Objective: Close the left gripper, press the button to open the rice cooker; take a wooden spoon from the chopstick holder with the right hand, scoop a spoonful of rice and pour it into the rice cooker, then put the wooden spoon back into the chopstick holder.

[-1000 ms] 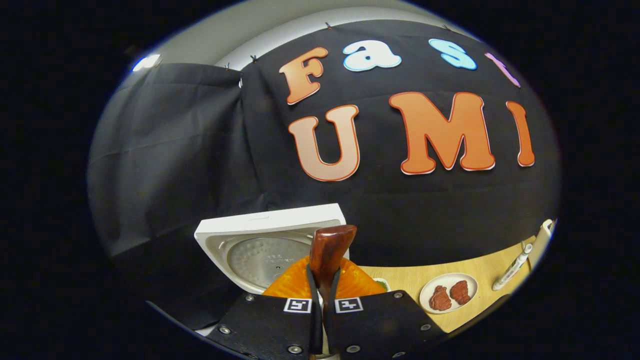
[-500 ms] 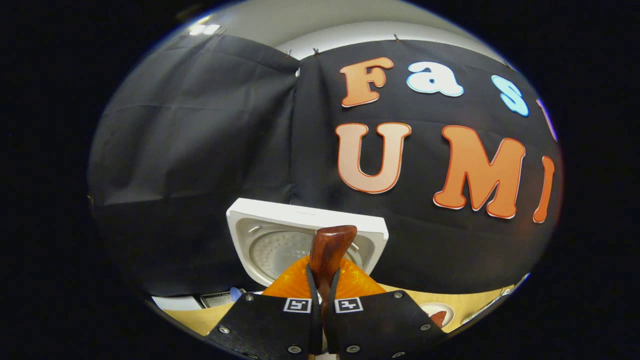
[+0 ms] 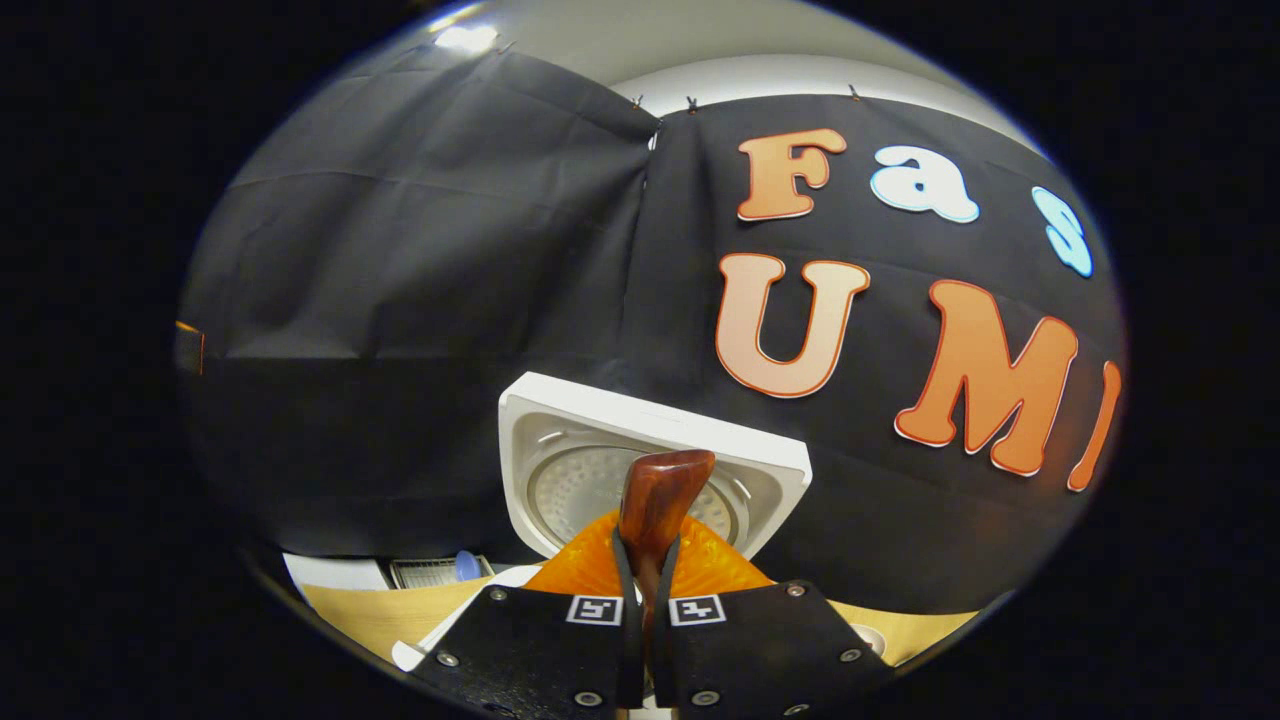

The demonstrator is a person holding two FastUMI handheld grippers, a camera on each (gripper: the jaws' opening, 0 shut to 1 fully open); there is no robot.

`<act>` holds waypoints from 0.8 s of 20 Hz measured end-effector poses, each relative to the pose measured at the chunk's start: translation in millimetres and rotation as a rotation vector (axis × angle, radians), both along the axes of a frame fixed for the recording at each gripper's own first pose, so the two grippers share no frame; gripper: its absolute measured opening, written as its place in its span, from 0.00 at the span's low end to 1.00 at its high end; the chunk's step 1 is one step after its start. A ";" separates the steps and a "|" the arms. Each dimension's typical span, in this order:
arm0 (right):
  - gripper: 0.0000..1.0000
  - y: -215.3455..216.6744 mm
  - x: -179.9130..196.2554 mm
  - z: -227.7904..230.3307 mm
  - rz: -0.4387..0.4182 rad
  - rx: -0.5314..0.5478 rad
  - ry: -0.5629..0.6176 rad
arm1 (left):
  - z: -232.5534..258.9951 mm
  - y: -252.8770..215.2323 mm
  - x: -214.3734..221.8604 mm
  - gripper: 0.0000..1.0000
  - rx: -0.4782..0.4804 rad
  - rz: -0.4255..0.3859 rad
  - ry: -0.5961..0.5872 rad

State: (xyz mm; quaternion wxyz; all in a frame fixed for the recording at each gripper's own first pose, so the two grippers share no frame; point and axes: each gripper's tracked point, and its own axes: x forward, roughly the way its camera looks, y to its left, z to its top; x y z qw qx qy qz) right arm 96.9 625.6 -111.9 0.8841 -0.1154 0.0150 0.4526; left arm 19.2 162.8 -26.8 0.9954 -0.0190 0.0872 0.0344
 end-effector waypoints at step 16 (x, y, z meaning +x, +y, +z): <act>0.03 -129.4 48.5 40.2 -0.287 0.518 0.503 | 6.6 -21.7 -7.9 1.00 -0.010 -0.026 -0.023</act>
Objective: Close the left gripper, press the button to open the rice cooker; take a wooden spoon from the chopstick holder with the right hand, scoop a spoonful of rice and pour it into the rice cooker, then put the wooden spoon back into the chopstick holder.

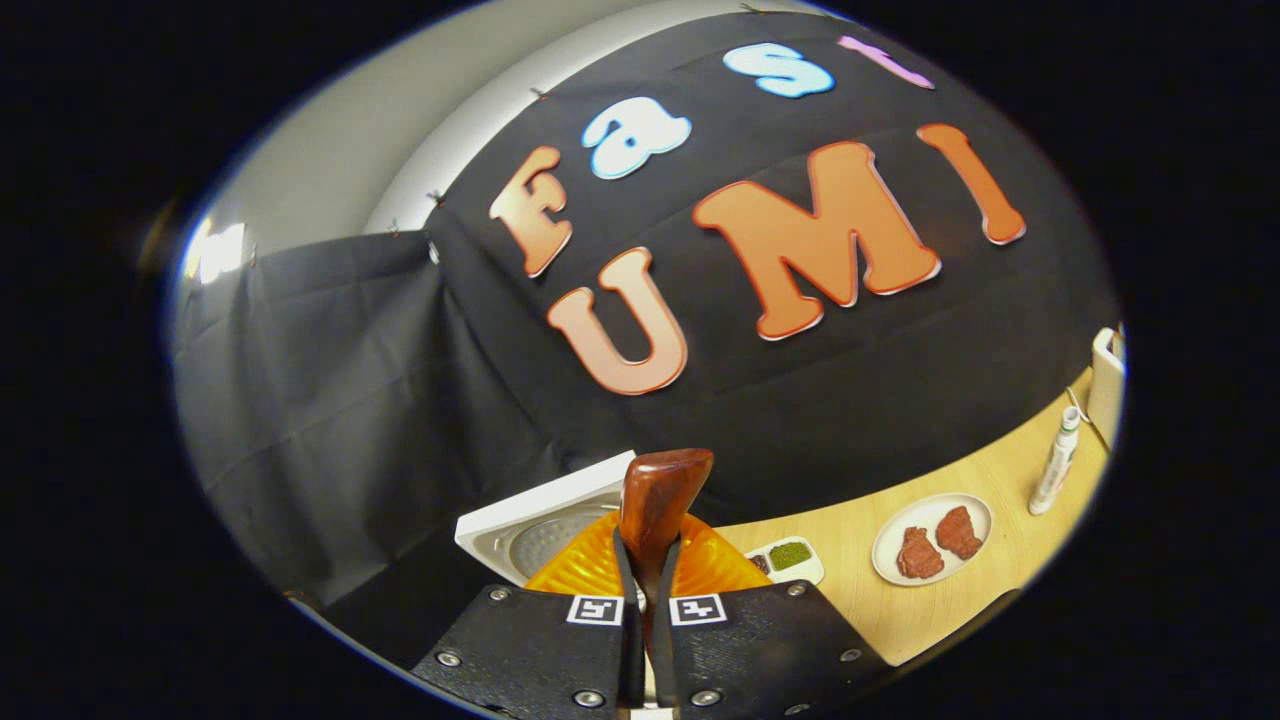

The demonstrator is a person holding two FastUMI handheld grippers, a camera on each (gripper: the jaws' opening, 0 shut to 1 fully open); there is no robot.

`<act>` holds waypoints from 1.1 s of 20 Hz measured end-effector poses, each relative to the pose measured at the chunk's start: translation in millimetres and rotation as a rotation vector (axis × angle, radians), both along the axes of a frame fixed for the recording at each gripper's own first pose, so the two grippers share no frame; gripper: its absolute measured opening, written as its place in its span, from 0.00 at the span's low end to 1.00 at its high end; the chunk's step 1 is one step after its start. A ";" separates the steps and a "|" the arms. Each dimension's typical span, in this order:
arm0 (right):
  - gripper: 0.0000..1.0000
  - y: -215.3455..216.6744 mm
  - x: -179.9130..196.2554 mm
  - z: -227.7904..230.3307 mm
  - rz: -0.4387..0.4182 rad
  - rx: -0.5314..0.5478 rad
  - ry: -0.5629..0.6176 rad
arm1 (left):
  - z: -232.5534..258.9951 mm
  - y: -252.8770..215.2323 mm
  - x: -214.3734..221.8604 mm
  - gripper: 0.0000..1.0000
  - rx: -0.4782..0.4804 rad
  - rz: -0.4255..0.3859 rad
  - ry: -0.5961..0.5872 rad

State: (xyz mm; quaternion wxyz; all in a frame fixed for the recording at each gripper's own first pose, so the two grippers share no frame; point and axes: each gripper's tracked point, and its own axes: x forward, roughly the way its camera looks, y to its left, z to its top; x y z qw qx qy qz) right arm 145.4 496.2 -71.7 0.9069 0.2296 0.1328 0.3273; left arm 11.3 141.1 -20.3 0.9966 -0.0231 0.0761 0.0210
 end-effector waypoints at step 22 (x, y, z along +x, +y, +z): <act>0.03 -333.6 -5.3 -50.0 -0.495 0.031 0.098 | 6.3 -77.2 2.9 1.00 -0.019 -0.147 -0.018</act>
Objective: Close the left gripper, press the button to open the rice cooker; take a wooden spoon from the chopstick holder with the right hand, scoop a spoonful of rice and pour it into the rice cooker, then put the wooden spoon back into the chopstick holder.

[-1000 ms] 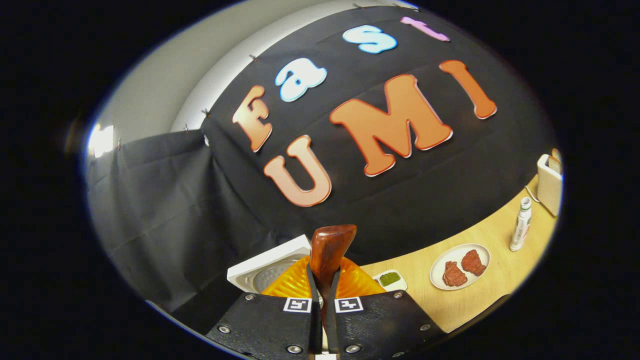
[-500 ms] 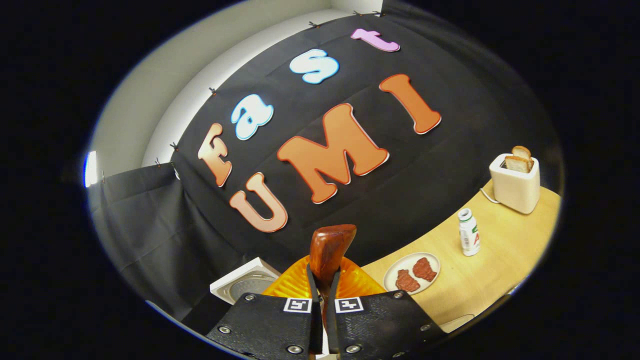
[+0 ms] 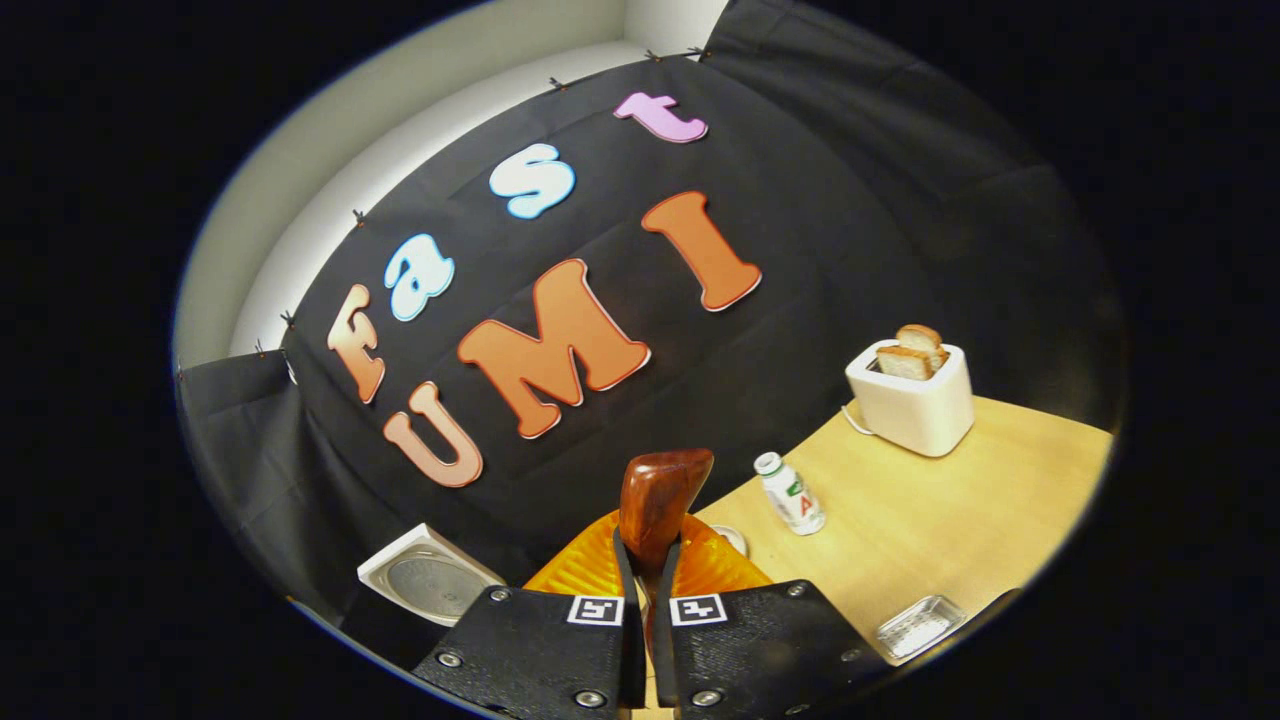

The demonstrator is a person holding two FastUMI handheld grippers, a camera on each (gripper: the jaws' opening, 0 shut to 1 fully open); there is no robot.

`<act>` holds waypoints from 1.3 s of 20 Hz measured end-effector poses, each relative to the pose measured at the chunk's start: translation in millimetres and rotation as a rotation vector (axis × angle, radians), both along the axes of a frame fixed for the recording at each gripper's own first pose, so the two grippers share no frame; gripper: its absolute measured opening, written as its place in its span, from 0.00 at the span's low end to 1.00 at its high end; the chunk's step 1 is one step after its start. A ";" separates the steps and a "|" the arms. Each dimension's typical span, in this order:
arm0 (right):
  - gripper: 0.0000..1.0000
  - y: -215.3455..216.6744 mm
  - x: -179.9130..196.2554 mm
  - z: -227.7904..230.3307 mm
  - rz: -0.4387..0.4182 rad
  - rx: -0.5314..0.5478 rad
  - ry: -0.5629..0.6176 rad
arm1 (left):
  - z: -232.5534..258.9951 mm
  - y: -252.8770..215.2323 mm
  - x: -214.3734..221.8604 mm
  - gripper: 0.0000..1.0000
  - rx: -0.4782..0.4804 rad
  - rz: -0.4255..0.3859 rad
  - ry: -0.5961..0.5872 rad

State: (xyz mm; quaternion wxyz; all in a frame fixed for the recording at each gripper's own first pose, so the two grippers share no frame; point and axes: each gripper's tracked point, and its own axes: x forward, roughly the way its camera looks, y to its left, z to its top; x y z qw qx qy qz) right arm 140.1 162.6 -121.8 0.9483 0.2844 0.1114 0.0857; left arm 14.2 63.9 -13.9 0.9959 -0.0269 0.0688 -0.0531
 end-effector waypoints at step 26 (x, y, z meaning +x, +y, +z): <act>0.04 -135.7 -23.7 -181.8 -0.214 -0.026 0.178 | 10.0 -41.1 -26.0 1.00 0.026 -0.023 0.013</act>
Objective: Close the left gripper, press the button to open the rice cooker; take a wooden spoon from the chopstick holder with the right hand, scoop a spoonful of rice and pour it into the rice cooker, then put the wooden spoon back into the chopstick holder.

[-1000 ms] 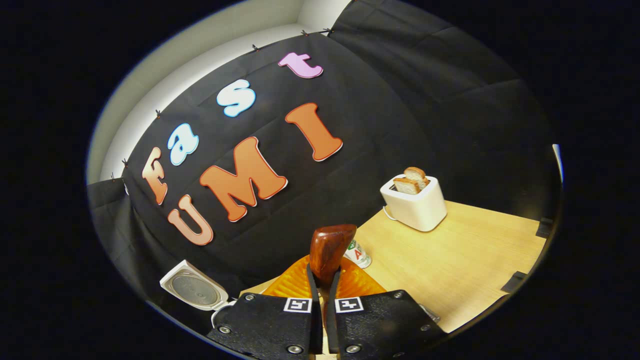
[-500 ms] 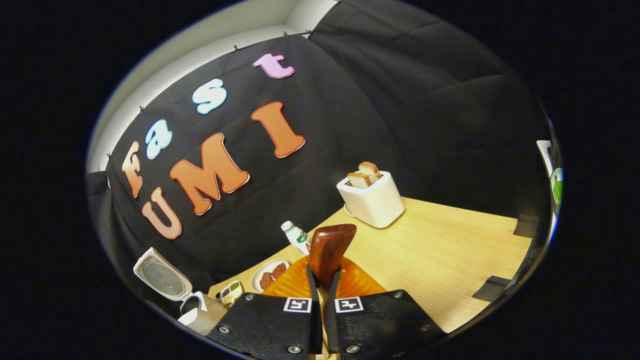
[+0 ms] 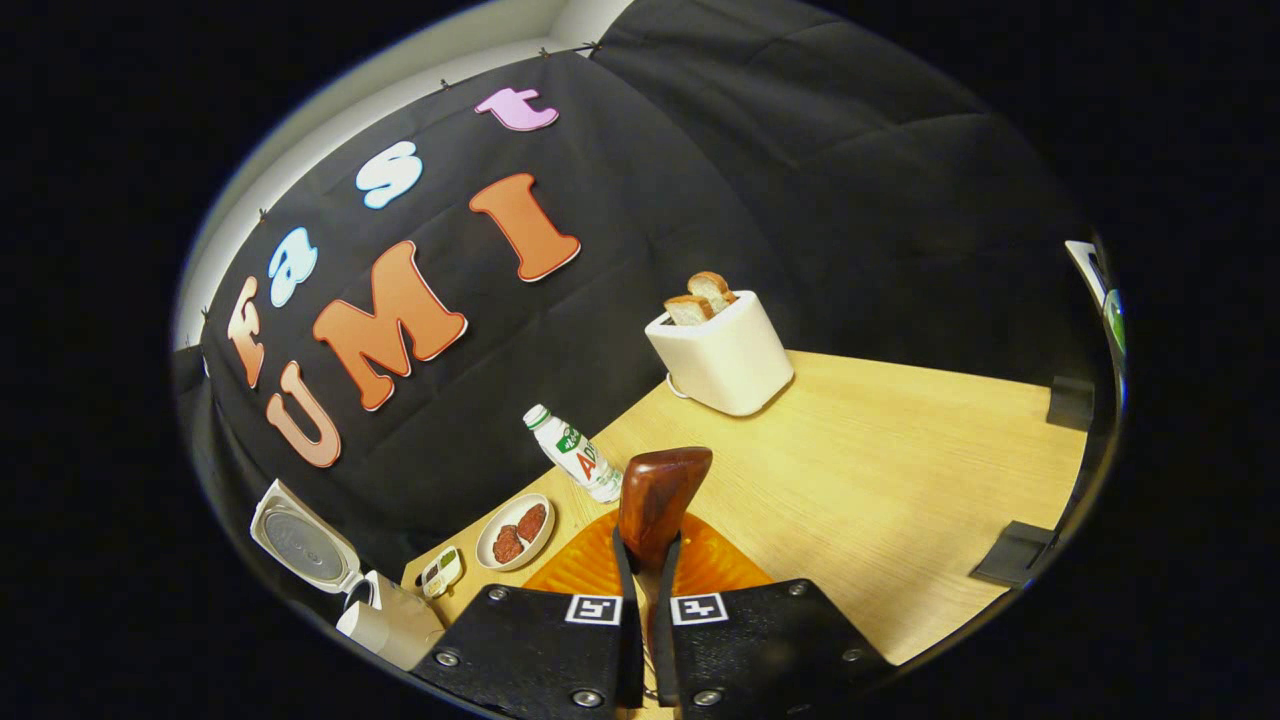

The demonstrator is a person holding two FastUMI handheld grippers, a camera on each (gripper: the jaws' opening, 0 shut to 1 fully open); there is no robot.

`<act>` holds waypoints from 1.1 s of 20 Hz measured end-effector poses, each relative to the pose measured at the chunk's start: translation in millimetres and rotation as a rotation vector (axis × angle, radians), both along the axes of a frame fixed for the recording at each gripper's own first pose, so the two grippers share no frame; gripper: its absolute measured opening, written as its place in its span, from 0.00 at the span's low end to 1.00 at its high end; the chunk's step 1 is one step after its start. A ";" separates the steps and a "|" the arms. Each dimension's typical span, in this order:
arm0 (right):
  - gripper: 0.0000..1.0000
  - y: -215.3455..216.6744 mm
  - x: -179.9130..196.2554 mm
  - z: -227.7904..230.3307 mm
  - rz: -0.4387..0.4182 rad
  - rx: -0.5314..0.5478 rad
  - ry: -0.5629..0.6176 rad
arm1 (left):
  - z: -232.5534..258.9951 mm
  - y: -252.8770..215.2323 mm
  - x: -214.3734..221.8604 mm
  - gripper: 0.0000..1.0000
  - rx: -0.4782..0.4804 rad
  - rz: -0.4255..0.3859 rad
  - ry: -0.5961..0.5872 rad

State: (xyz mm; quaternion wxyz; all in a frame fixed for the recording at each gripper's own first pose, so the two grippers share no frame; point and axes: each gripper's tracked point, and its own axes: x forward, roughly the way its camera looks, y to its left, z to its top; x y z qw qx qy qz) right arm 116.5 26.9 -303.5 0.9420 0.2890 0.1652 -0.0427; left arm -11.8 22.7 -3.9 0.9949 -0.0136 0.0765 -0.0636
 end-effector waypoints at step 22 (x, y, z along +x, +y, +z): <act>0.95 -8.9 -58.3 68.8 0.035 -0.274 0.070 | 23.6 4.7 29.9 1.00 -0.012 -0.002 -0.005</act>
